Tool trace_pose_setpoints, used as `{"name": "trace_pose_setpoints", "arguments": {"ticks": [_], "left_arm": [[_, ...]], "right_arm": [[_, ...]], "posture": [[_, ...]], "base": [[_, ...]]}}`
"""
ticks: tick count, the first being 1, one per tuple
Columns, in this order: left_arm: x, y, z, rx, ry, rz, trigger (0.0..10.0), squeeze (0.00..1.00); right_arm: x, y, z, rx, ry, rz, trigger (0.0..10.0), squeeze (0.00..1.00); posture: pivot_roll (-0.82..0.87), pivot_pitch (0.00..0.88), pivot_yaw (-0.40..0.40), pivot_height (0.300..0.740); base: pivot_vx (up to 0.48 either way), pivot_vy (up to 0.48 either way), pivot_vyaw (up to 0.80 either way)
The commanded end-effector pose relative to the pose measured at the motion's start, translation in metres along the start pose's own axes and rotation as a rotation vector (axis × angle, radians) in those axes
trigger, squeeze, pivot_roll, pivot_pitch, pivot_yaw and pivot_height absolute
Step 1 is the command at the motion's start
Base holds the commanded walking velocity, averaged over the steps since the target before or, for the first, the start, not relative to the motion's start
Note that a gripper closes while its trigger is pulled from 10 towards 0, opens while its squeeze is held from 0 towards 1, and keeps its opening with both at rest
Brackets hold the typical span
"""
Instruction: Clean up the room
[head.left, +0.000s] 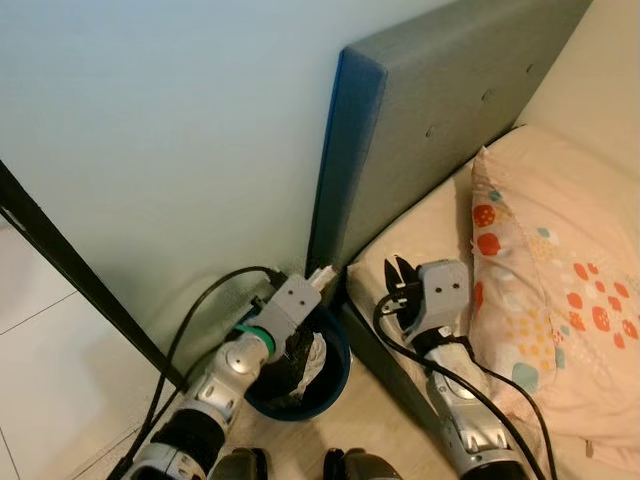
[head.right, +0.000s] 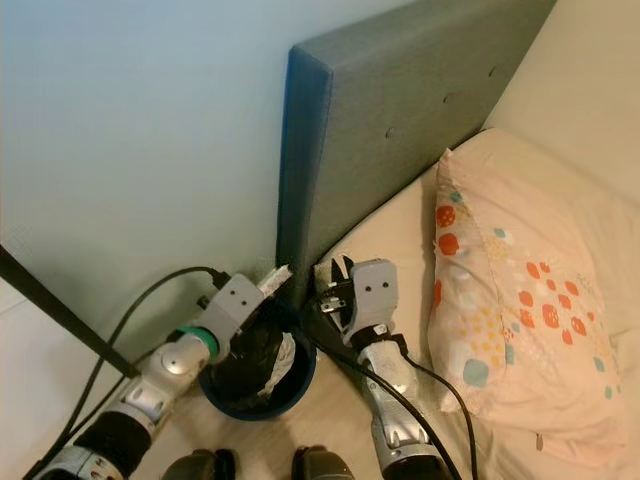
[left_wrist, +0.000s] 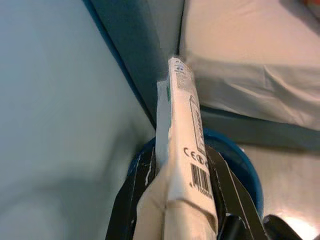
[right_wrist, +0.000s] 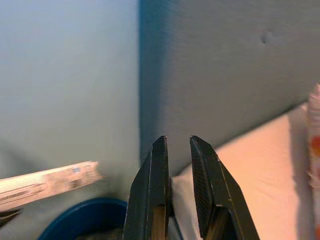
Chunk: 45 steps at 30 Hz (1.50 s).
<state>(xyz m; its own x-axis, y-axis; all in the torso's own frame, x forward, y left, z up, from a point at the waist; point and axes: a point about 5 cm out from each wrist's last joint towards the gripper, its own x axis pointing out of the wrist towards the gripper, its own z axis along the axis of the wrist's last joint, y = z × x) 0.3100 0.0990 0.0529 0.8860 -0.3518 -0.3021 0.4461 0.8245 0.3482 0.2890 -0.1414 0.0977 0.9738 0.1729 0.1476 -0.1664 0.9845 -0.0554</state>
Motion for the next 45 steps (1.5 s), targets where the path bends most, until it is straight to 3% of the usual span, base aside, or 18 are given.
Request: {"name": "trace_pose_setpoints", "arguments": {"ticks": [1, 3, 11, 12, 16, 17, 21, 22, 27, 33, 36, 37, 38, 39, 40, 45], "left_arm": [[-0.005, -0.004, -0.011, -0.032, 0.035, -0.022, 10.0, 0.00], [-0.019, 0.000, -0.025, -0.067, 0.041, -0.014, 10.0, 0.00], [-0.031, -0.012, -0.032, -0.083, 0.030, -0.041, 10.0, 0.00], [-0.029, -0.016, -0.031, -0.078, 0.025, -0.039, 10.0, 0.34], [-0.026, -0.020, -0.029, -0.071, 0.020, -0.035, 10.0, 0.34], [-0.021, -0.020, -0.024, -0.078, 0.011, -0.016, 10.0, 1.00], [-0.009, -0.018, -0.014, -0.050, 0.007, 0.009, 10.0, 1.00], [-0.008, -0.015, -0.015, -0.015, 0.016, 0.007, 10.0, 0.00], [-0.010, -0.007, -0.023, 0.048, 0.054, 0.043, 10.0, 0.00], [-0.012, 0.001, -0.024, 0.005, 0.045, 0.095, 10.0, 0.00], [-0.024, 0.013, -0.022, -0.057, -0.008, 0.155, 10.0, 0.00], [-0.048, 0.026, -0.018, -0.109, -0.079, 0.223, 10.0, 0.00], [-0.057, 0.029, -0.016, -0.124, -0.103, 0.246, 10.0, 0.00], [-0.057, 0.029, -0.016, -0.124, -0.103, 0.246, 10.0, 0.00], [-0.068, 0.031, -0.012, -0.162, -0.140, 0.270, 10.0, 0.00], [-0.080, 0.034, -0.002, -0.188, -0.186, 0.325, 10.0, 0.00]], "right_arm": [[-0.005, -0.004, -0.004, 0.005, 0.020, -0.022, 10.0, 0.01], [-0.004, -0.002, -0.004, 0.010, 0.023, -0.016, 10.0, 0.00], [0.001, 0.004, -0.003, 0.018, 0.029, 0.015, 10.0, 0.01], [0.003, 0.006, -0.003, 0.018, 0.029, 0.026, 10.0, 0.01], [0.005, 0.007, -0.002, 0.019, 0.029, 0.037, 10.0, 0.01], [0.006, 0.009, -0.002, 0.020, 0.028, 0.044, 10.0, 0.00], [0.006, 0.012, -0.001, 0.022, 0.027, 0.051, 10.0, 0.01], [0.003, 0.011, -0.002, 0.023, 0.030, 0.044, 10.0, 0.01], [-0.002, 0.009, -0.005, 0.022, 0.040, 0.030, 10.0, 0.00], [-0.003, 0.009, -0.004, 0.024, 0.038, 0.026, 10.0, 0.01], [-0.003, 0.009, -0.004, 0.027, 0.037, 0.020, 10.0, 0.01], [-0.005, 0.009, -0.004, 0.030, 0.035, 0.019, 10.0, 0.00], [-0.006, 0.009, -0.004, 0.032, 0.035, 0.020, 10.0, 0.00], [-0.006, 0.009, -0.004, 0.032, 0.035, 0.020, 10.0, 0.00], [-0.008, 0.010, -0.004, 0.038, 0.034, 0.022, 10.0, 0.00], [-0.008, 0.015, -0.005, 0.047, 0.038, 0.032, 10.0, 0.00]], "posture": [[-0.08, 0.157, 0.007, 0.708], [-0.06, 0.156, -0.001, 0.708], [-0.03, 0.160, -0.024, 0.708], [-0.03, 0.165, -0.034, 0.708], [-0.03, 0.165, -0.034, 0.708], [-0.04, 0.170, -0.040, 0.708], [-0.05, 0.174, -0.033, 0.708], [-0.05, 0.175, -0.026, 0.708], [-0.06, 0.177, -0.016, 0.708], [-0.05, 0.174, -0.011, 0.708], [-0.05, 0.168, -0.007, 0.708], [-0.04, 0.164, -0.009, 0.708], [-0.04, 0.164, -0.009, 0.708], [-0.04, 0.164, -0.009, 0.708], [-0.02, 0.161, -0.014, 0.708], [-0.01, 0.156, -0.023, 0.708]], "base": [[0.000, 0.000, 0.00], [0.000, 0.000, 0.00], [0.000, 0.000, 0.00], [0.000, 0.000, 0.00], [0.000, 0.000, 0.00], [0.000, 0.000, 0.00], [0.000, 0.000, 0.00], [0.000, 0.000, 0.00], [0.000, 0.000, 0.00], [0.000, 0.000, 0.00], [0.000, 0.000, 0.00], [0.000, 0.000, 0.00], [0.000, 0.000, 0.00], [0.000, 0.000, 0.00], [0.000, 0.000, 0.00], [0.000, 0.000, 0.00]]}}
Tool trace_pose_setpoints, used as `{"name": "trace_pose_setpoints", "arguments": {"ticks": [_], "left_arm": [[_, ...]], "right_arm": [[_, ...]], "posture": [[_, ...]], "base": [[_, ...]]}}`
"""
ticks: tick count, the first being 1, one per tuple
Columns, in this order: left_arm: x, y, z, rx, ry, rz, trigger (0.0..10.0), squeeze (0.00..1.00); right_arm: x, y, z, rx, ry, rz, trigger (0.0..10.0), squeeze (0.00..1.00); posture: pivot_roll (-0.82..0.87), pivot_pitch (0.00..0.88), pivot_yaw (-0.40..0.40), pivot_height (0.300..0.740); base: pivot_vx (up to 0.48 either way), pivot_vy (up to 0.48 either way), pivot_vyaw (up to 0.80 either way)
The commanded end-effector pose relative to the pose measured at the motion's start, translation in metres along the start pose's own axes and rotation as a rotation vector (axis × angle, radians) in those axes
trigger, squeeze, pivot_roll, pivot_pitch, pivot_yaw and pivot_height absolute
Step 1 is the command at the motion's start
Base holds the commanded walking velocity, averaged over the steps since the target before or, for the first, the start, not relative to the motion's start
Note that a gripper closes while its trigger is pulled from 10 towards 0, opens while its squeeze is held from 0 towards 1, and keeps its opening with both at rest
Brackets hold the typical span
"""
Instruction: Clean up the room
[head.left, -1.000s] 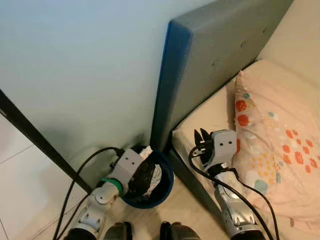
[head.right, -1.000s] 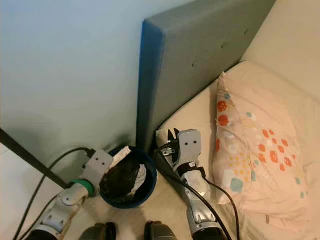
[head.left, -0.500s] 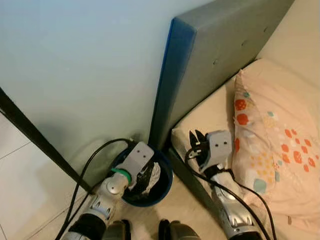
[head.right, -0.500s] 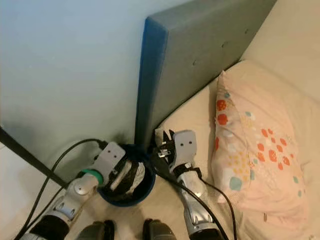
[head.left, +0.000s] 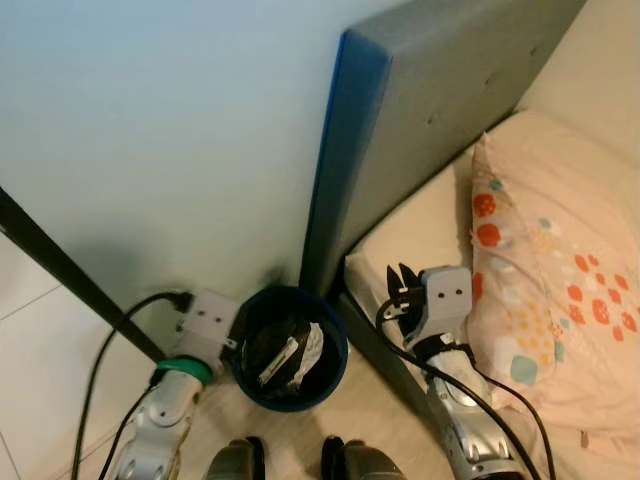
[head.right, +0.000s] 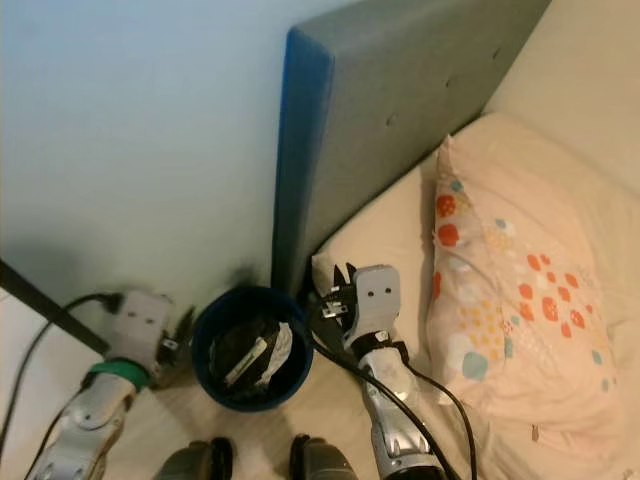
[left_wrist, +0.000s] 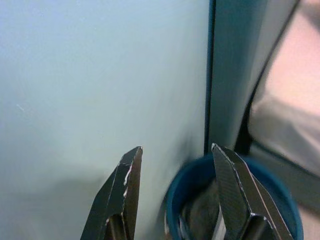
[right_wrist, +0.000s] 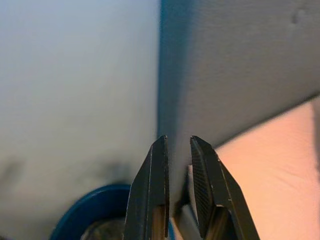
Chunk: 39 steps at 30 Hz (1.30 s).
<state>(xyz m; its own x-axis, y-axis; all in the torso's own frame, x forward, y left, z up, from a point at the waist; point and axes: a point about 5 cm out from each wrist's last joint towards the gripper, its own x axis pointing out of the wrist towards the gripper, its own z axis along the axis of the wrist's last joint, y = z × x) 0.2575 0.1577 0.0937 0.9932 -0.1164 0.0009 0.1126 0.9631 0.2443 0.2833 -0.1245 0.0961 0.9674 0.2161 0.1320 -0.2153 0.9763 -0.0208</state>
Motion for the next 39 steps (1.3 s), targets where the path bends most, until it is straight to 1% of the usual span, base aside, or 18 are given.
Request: {"name": "trace_pose_setpoints", "arguments": {"ticks": [1, 3, 4, 5, 6, 8, 11, 16, 39], "left_arm": [[-0.005, -0.002, 0.000, -0.023, 0.009, 0.013, 10.0, 0.00], [-0.007, -0.001, 0.012, -0.015, -0.025, 0.055, 10.0, 0.00], [-0.007, -0.001, 0.012, -0.015, -0.025, 0.055, 10.0, 0.00], [-0.008, -0.001, 0.020, -0.009, -0.048, 0.068, 10.0, 0.00], [-0.008, -0.001, 0.020, -0.009, -0.048, 0.068, 10.0, 0.00], [-0.008, 0.000, 0.028, 0.007, -0.069, 0.076, 10.0, 0.00], [-0.008, 0.000, 0.031, 0.025, -0.081, 0.075, 10.0, 0.00], [-0.007, -0.002, 0.035, 0.043, -0.091, 0.067, 10.0, 0.00], [-0.008, -0.003, 0.038, 0.048, -0.075, 0.060, 10.0, 0.00]], "right_arm": [[-0.005, 0.000, -0.005, 0.012, 0.024, -0.005, 10.0, 0.00], [-0.004, 0.005, -0.005, 0.021, 0.024, 0.011, 10.0, 0.00], [-0.004, 0.005, -0.005, 0.021, 0.024, 0.011, 10.0, 0.00], [-0.003, 0.007, -0.005, 0.023, 0.024, 0.023, 10.0, 0.00], [-0.003, 0.007, -0.005, 0.023, 0.024, 0.023, 10.0, 0.00], [0.000, 0.009, -0.004, 0.025, 0.021, 0.030, 10.0, 0.00], [0.001, 0.010, -0.004, 0.025, 0.019, 0.032, 10.0, 0.00], [0.002, 0.009, -0.003, 0.022, 0.017, 0.034, 10.0, 0.00], [0.002, 0.010, -0.005, 0.020, 0.021, 0.042, 10.0, 0.00]], "posture": [[0.00, 0.150, -0.029, 0.708], [0.01, 0.145, -0.034, 0.708], [0.01, 0.145, -0.034, 0.708], [0.02, 0.140, -0.037, 0.708], [0.02, 0.140, -0.037, 0.708], [0.02, 0.130, -0.040, 0.708], [0.02, 0.122, -0.042, 0.708], [0.01, 0.113, -0.041, 0.708], [0.01, 0.108, -0.035, 0.708]], "base": [[0.000, 0.000, 0.00], [0.000, 0.000, 0.00], [0.000, 0.000, 0.00], [0.000, 0.000, 0.00], [0.000, 0.000, 0.00], [0.000, 0.000, 0.00], [0.000, 0.000, 0.00], [-0.254, 0.000, 0.00], [-0.353, 0.000, 0.00]]}}
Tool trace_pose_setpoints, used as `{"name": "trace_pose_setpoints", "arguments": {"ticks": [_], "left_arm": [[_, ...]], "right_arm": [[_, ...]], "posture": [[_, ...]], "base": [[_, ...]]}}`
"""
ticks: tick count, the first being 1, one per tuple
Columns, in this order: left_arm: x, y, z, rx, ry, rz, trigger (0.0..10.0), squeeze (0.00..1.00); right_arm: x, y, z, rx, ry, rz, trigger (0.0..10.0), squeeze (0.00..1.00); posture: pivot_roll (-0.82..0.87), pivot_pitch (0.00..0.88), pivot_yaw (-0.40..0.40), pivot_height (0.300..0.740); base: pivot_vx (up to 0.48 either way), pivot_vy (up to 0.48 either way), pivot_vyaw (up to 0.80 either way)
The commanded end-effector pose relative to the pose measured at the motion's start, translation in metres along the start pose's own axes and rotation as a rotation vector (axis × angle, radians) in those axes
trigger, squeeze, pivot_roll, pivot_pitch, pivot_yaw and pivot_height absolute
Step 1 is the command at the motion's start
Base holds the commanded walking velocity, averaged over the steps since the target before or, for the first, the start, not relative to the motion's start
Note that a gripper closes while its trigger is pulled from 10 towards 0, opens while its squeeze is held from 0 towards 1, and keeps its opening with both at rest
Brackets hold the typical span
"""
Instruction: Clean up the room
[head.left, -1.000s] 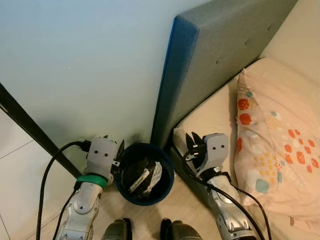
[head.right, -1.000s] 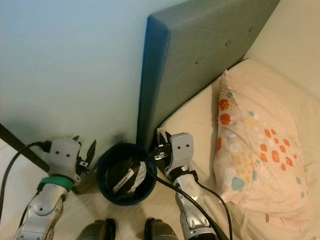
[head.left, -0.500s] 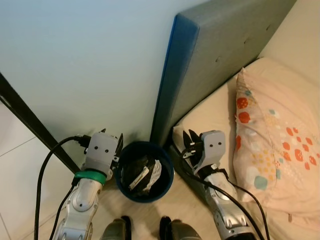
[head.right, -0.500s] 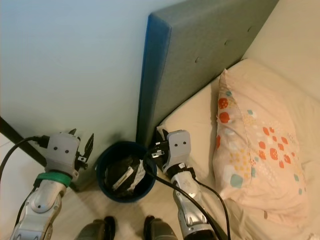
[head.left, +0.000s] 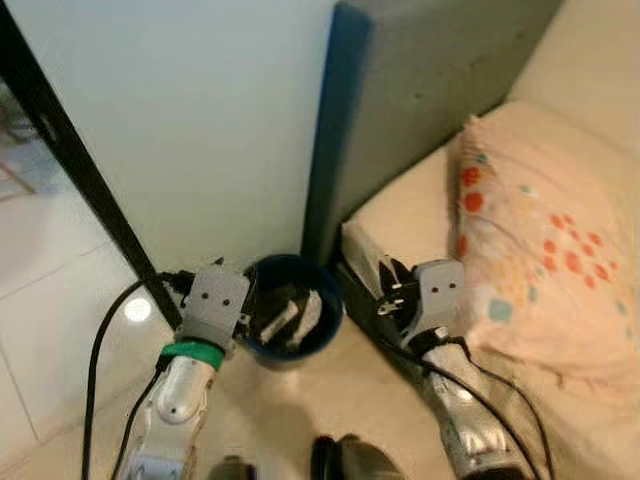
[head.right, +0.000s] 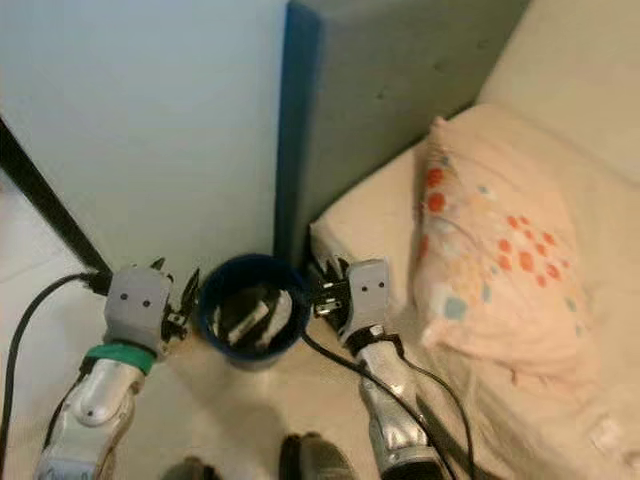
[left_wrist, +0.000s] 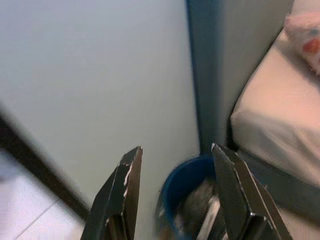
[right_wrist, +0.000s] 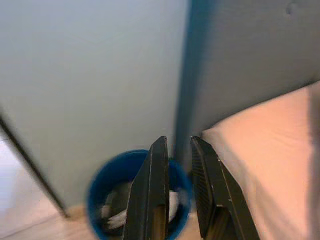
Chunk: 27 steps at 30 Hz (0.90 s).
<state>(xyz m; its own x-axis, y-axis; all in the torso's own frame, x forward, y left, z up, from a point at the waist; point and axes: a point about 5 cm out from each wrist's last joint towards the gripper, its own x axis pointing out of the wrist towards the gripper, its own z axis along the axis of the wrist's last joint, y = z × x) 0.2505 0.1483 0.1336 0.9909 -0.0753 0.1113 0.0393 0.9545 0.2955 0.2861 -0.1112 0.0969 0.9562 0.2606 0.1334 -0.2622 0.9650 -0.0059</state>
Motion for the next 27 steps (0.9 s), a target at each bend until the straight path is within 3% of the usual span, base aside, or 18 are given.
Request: {"name": "trace_pose_setpoints", "arguments": {"ticks": [1, 22, 27], "left_arm": [[-0.0027, -0.0036, -0.0027, -0.008, 0.022, -0.010, 10.0, 0.00], [-0.0031, -0.0044, -0.0070, -0.009, 0.040, -0.012, 10.0, 0.00], [-0.0011, -0.0047, -0.0091, -0.046, 0.057, -0.009, 10.0, 0.00]], "right_arm": [[-0.0038, -0.0025, -0.0055, 0.000, 0.025, -0.005, 10.0, 0.00], [-0.0047, -0.0032, -0.0079, 0.007, 0.033, -0.013, 10.0, 0.00], [-0.0034, -0.0043, -0.0074, 0.012, 0.033, -0.016, 10.0, 0.00]], "posture": [[0.01, 0.109, -0.035, 0.708], [0.01, 0.099, -0.028, 0.708], [0.01, 0.096, -0.028, 0.708]], "base": [[-0.352, 0.000, 0.00], [-0.350, 0.000, 0.00], [0.000, 0.000, -0.80]]}}
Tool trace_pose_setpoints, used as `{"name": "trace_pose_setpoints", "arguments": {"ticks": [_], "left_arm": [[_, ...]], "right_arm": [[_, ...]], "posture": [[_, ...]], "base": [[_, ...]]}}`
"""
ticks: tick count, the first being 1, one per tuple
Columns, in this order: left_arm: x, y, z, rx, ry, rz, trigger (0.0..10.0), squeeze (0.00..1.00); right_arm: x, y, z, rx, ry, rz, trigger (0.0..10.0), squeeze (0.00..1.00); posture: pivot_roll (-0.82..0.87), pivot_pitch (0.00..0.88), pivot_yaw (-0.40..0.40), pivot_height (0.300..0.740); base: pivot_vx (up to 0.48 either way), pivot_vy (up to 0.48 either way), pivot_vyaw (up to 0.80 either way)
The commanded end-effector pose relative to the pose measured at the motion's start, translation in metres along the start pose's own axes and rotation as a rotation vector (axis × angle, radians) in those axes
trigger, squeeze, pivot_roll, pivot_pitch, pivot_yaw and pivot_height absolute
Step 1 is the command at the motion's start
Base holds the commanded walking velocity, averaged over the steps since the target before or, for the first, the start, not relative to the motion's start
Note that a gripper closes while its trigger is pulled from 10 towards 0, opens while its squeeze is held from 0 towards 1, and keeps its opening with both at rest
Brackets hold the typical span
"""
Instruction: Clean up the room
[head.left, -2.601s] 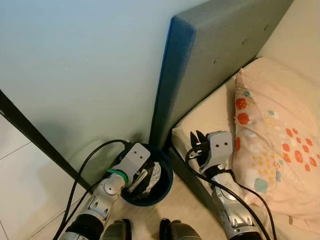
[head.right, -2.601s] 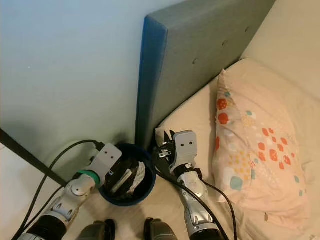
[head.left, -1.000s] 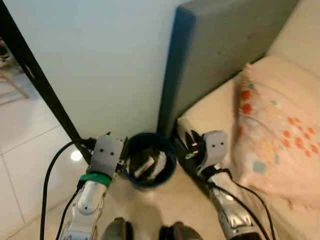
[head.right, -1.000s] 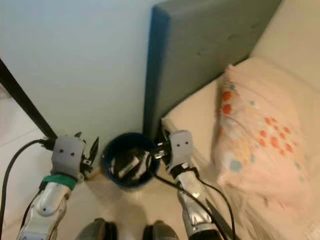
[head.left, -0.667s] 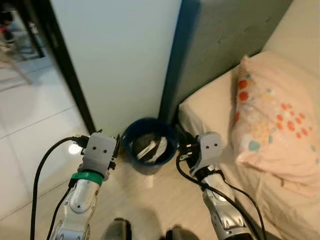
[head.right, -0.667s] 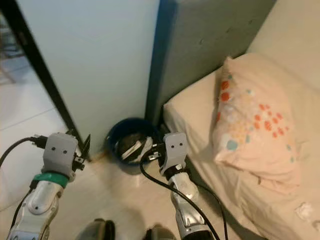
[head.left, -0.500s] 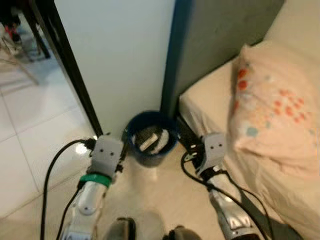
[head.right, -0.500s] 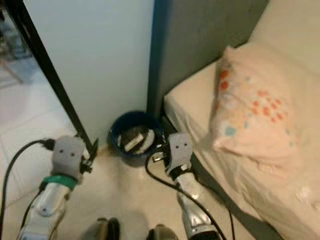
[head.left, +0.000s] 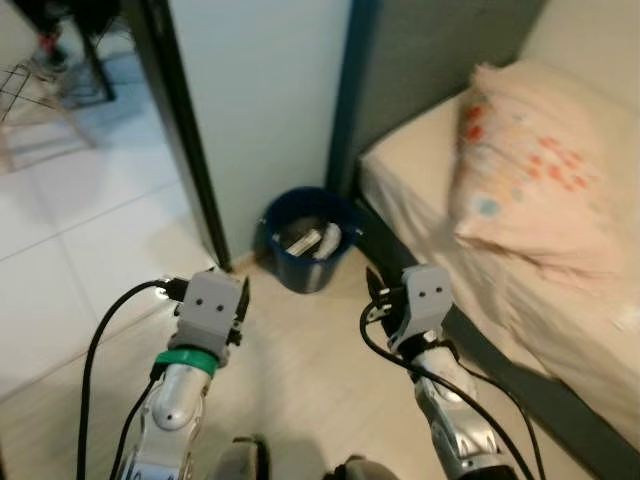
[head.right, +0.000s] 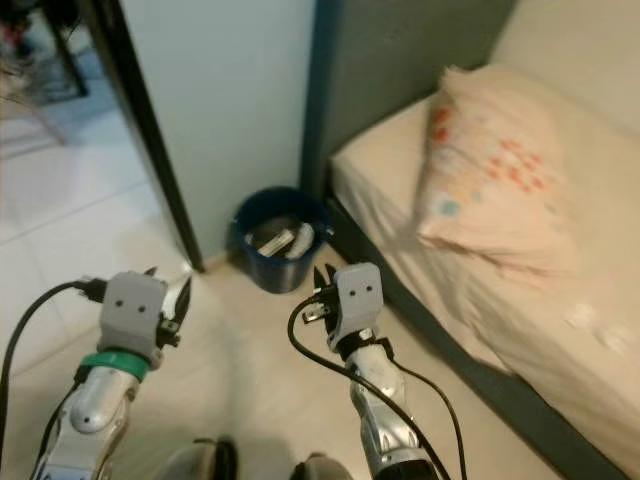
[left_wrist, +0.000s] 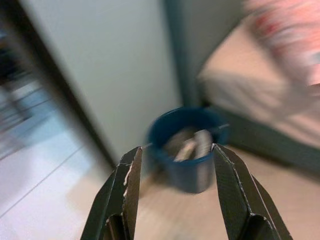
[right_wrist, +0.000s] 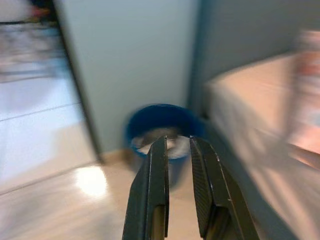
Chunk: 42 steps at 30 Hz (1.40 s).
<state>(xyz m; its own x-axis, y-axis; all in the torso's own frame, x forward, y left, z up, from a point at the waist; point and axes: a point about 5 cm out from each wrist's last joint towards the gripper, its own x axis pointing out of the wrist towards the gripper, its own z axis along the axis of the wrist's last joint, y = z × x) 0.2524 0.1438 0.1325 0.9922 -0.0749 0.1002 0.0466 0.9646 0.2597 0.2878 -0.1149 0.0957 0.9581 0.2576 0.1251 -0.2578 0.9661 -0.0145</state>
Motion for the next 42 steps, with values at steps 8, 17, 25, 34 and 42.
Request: {"name": "trace_pose_setpoints", "arguments": {"ticks": [8, 17, 25, 34, 42], "left_arm": [[0.000, -0.002, -0.014, -0.073, 0.090, -0.010, 10.0, 0.00], [0.010, 0.006, -0.021, -0.065, 0.099, 0.026, 10.0, 0.00], [0.018, 0.007, -0.020, -0.056, 0.088, 0.027, 10.0, 0.00], [0.027, 0.008, -0.025, -0.059, 0.089, 0.038, 10.0, 0.00], [0.032, 0.008, -0.025, -0.063, 0.079, 0.046, 10.0, 0.00]], "right_arm": [[-0.003, -0.001, -0.006, 0.023, 0.023, -0.015, 10.0, 0.00], [0.005, -0.003, -0.002, 0.010, 0.003, -0.009, 10.0, 0.00], [0.011, -0.004, 0.001, 0.009, -0.011, -0.009, 10.0, 0.00], [0.014, 0.000, 0.002, 0.007, -0.026, 0.004, 10.0, 0.00], [0.018, -0.002, 0.005, -0.003, -0.037, 0.009, 10.0, 0.00]], "posture": [[0.01, 0.082, -0.027, 0.708], [0.00, 0.030, -0.029, 0.708], [0.00, 0.011, -0.027, 0.708], [-0.01, 0.000, -0.023, 0.708], [-0.02, 0.000, -0.031, 0.708]], "base": [[0.000, 0.000, -0.80], [0.000, 0.000, -0.27], [0.000, 0.000, -0.80], [0.000, 0.000, -0.80], [0.000, 0.000, -0.80]]}}
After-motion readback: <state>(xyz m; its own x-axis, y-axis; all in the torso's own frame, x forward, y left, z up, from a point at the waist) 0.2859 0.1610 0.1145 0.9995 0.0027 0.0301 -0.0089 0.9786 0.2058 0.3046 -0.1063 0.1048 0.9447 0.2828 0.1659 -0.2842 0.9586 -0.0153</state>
